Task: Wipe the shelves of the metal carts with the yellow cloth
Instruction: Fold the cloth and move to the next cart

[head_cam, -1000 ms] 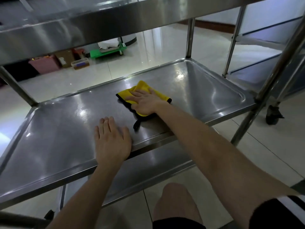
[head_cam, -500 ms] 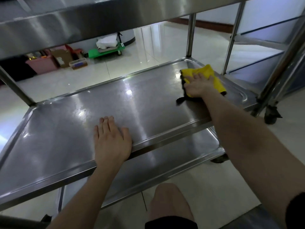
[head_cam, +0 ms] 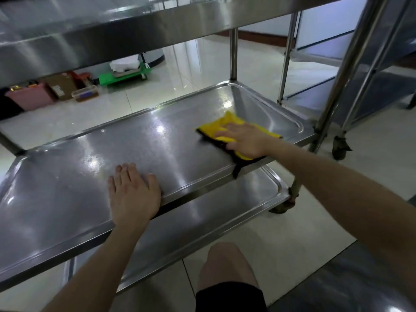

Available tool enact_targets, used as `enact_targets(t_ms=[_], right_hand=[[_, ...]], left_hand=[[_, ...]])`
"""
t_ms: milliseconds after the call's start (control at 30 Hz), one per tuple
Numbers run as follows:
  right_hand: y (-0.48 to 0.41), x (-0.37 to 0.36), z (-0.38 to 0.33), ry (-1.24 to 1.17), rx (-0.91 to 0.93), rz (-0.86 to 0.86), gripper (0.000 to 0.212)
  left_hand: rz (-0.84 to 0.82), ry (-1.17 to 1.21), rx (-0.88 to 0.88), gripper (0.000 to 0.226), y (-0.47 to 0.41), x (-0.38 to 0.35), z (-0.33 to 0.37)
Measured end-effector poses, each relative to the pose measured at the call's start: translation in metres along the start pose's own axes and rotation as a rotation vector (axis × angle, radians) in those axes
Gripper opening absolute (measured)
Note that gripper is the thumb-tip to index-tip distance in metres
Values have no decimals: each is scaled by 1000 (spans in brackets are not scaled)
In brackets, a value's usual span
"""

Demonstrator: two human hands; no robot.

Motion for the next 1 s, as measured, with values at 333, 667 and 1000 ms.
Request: enact_targets(t_ms=[333,667,1000], right_hand=[[32,-7,42,102,-416,140,60],[33,-36,-155,-20,-34,80,64],[13,-16,-129,-110,-34,27,73]], left_hand=[[-48,-141,-39,63,1,-4,13],[164,403,22,52,-1,16,7],[196,-29,-109,42,10,69,-110]])
Point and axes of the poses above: each hand's wrist, its own y-axis away from the middle knuckle, its own x-axis out of the back of the hand, z = x × y, the point moved 10 cm from there along -y, towards the middle knuckle, and after that the axes turned 7 degrees about -x, right-handed, at the moved point
